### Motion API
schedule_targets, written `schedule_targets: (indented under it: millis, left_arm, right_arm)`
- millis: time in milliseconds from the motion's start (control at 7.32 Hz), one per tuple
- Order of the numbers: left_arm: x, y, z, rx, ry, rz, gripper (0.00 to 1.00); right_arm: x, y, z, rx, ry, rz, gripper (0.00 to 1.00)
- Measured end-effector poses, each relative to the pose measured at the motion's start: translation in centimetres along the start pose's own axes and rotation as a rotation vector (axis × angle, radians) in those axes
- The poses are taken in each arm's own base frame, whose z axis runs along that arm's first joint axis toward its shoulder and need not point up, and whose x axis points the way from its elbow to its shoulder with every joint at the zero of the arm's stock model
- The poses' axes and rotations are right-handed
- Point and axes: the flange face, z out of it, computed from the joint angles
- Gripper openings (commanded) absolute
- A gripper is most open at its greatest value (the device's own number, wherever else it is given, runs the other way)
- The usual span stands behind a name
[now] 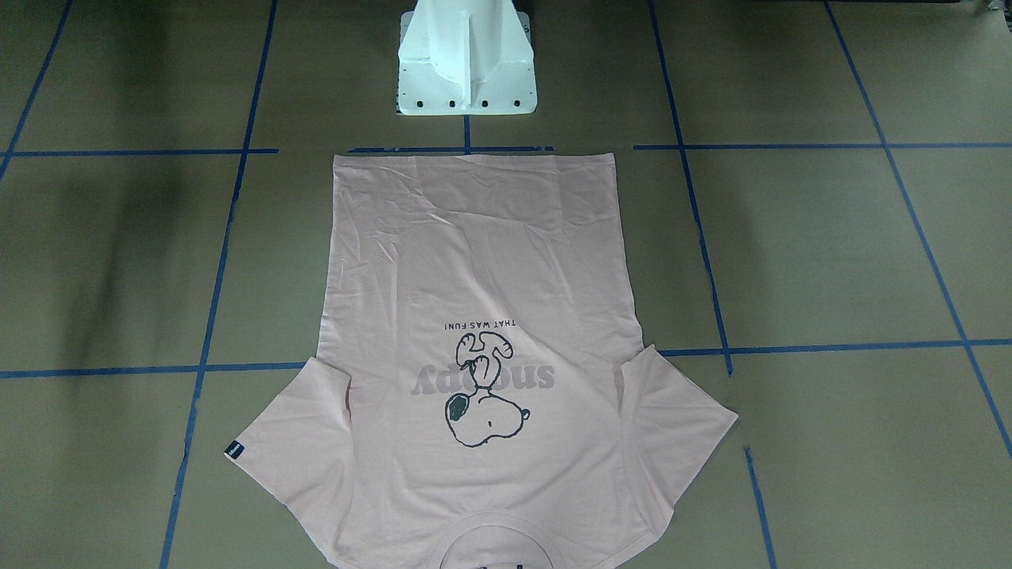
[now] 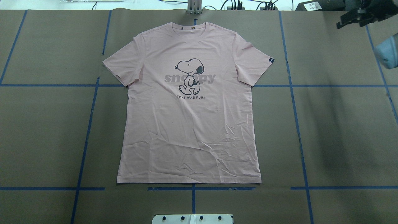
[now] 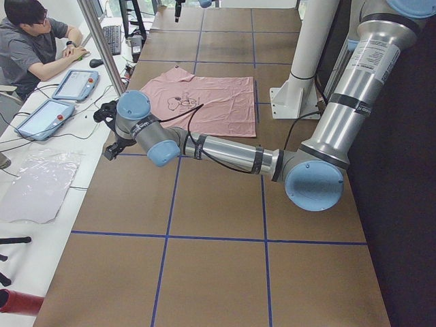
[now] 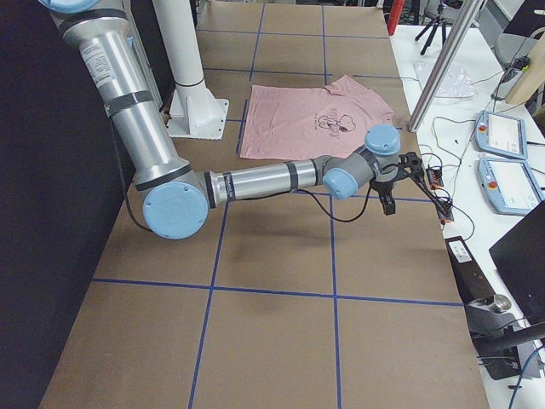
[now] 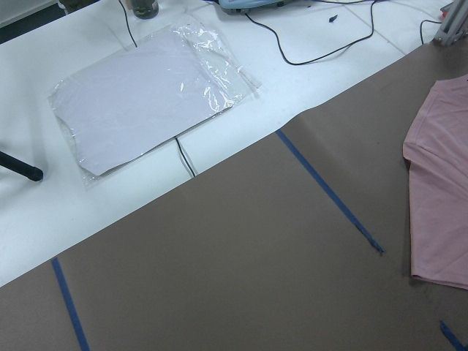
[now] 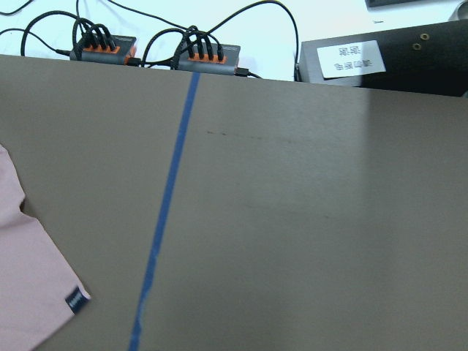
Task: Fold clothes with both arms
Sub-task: 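Move the right gripper over the shirt shoulder farthest from the robot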
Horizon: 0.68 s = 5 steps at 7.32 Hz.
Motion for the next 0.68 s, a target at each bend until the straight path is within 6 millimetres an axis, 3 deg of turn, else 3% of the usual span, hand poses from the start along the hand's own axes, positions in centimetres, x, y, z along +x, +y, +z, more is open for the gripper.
schedule_targets:
  millis: [273,410,683]
  left_arm:
    - [2.3,0.4,2.1,0.001,0.037,0.017,1.00]
    - [2.9,0.6,2.9,-0.005,0.048,0.022,1.00]
    - [3.3,0.7,3.3,-0.009,0.055,0.027,1.00]
  right_arm:
    - [-9.6,-0.4,4.0,0.040,0.031,0.090,0.81]
    - [-12.9,0.3,5.9,0.060,0.040,0.131,0.76]
    - [-16.0,3.1,11.4,0.108,0.040,0.173,0.68]
